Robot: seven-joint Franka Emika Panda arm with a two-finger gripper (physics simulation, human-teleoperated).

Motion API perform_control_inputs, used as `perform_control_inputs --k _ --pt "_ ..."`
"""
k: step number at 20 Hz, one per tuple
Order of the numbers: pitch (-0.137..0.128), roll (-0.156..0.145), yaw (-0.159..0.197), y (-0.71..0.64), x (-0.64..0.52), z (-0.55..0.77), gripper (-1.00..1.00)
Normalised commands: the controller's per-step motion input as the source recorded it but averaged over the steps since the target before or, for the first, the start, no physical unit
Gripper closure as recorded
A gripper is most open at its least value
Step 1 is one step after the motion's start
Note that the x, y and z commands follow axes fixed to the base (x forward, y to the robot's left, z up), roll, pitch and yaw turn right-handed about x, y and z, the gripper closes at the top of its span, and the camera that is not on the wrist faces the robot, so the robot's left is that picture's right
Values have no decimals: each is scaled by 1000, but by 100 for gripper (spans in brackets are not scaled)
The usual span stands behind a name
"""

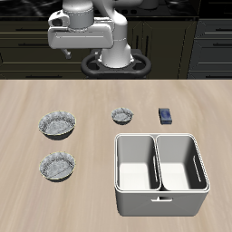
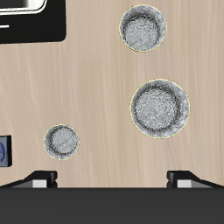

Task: Stack the middle-sized bowl on the largest bowl

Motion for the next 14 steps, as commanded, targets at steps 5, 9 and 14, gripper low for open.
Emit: perform_control_inputs --k 5,9,14 --pt "-2 -12 20 -347 162 38 -100" --pt "-4 -17 -14 -430 191 38 -100" --pt "-4 4 -4 -309 122 10 -100"
